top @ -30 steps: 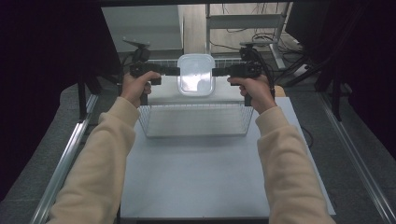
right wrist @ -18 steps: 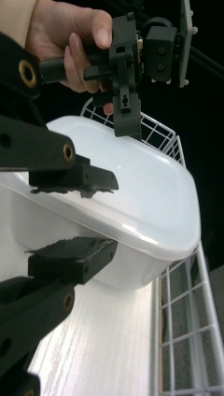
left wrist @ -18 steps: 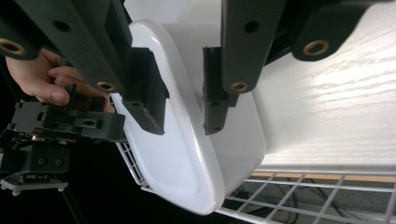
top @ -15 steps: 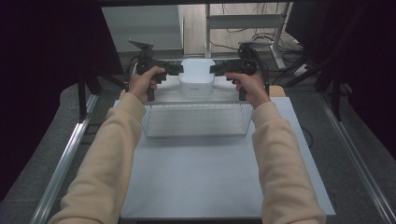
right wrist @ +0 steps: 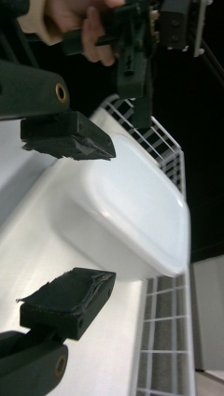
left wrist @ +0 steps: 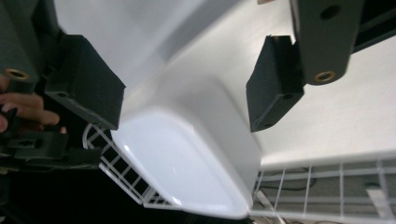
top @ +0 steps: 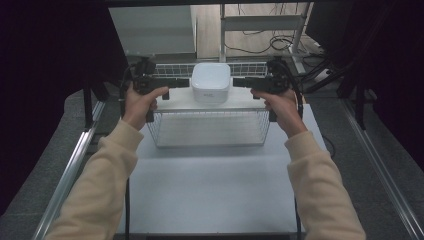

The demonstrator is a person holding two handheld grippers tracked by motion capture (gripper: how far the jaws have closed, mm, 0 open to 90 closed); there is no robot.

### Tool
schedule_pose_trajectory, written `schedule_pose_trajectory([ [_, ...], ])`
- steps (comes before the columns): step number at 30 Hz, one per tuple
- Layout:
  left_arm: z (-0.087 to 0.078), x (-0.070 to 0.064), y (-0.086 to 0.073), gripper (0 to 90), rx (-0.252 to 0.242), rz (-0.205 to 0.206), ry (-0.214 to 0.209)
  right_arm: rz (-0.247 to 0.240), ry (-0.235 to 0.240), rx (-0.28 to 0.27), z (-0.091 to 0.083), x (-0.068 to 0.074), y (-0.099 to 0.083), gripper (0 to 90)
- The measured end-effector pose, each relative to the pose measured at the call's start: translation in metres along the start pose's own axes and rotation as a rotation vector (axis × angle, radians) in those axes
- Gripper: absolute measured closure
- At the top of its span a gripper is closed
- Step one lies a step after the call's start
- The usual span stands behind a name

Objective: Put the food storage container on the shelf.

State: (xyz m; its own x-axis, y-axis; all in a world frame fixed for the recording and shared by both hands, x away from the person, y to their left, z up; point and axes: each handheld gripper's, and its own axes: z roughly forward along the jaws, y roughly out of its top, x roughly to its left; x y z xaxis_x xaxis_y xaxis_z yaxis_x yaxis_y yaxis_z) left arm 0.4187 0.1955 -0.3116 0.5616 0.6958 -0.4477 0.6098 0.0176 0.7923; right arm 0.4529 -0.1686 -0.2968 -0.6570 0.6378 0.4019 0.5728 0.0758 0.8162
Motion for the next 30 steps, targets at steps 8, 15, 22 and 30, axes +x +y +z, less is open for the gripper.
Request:
schedule_pose_trajectory([
  [8,-0.031,-0.012,-0.069,24.8,-0.007,0.087,0.057,-0.149,-0.055,-0.029,-0.038,0.012,-0.069,30.2],
  [15,-0.036,-0.009,-0.127,24.5,0.011,0.118,0.09,-0.165,-0.067,-0.034,-0.058,0.008,-0.132,29.9],
  [22,-0.036,-0.001,-0.181,24.6,0.075,0.101,0.112,-0.178,-0.121,0.005,-0.067,0.0,-0.189,29.9],
  [30,-0.03,0.0,-0.202,24.3,0.135,0.108,0.142,-0.186,-0.161,0.083,-0.061,-0.006,-0.22,28.8],
])
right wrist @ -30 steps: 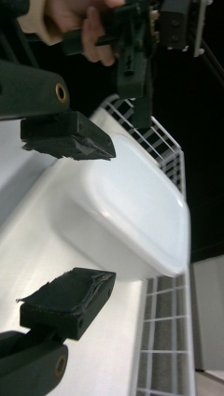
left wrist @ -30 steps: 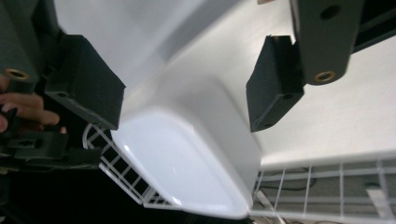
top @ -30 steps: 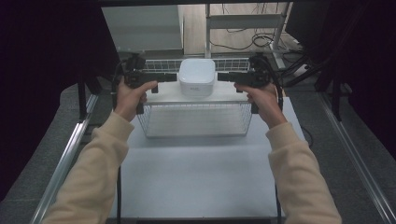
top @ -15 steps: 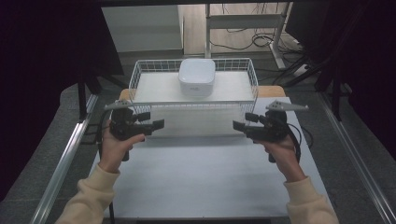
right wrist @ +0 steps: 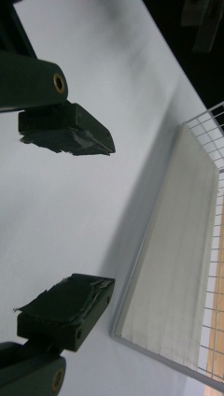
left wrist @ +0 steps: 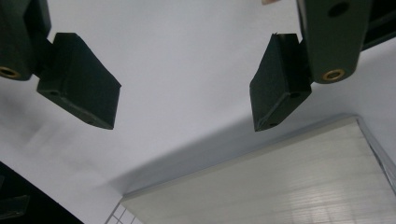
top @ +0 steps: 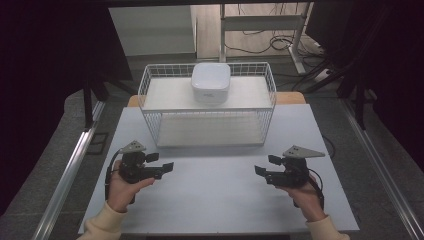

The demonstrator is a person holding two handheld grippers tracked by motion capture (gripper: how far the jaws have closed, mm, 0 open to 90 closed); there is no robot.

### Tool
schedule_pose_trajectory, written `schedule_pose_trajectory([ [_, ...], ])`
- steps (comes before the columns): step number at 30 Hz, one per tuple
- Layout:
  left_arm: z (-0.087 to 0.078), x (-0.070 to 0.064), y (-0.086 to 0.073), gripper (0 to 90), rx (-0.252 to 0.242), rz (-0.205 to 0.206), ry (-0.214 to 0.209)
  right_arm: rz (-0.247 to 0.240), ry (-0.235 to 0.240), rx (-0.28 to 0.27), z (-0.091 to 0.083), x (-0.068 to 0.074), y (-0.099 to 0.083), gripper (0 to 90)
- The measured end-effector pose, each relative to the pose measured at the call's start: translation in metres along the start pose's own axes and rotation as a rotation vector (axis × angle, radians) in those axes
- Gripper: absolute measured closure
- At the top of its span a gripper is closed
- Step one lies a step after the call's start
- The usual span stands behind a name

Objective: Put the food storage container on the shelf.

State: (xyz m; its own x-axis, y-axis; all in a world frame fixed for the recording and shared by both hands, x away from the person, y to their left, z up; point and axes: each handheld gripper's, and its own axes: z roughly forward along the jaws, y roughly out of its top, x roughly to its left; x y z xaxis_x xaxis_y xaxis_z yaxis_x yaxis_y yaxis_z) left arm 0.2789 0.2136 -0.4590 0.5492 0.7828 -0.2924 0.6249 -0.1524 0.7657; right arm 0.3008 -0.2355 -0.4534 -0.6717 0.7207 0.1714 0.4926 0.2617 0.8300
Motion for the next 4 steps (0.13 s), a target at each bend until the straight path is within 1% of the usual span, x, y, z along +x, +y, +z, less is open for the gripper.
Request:
schedule_pose_trajectory([
  [3,-0.0004,-0.0007,0.0003,24.0,-0.004,0.0,-0.004,-0.003,0.005,-0.016,-0.0009,0.0006,0.0012,28.0],
  [4,-0.0012,-0.001,0.0004,23.8,-0.008,0.004,-0.003,-0.005,0.003,-0.033,-0.0027,0.0012,0.0023,27.2],
])
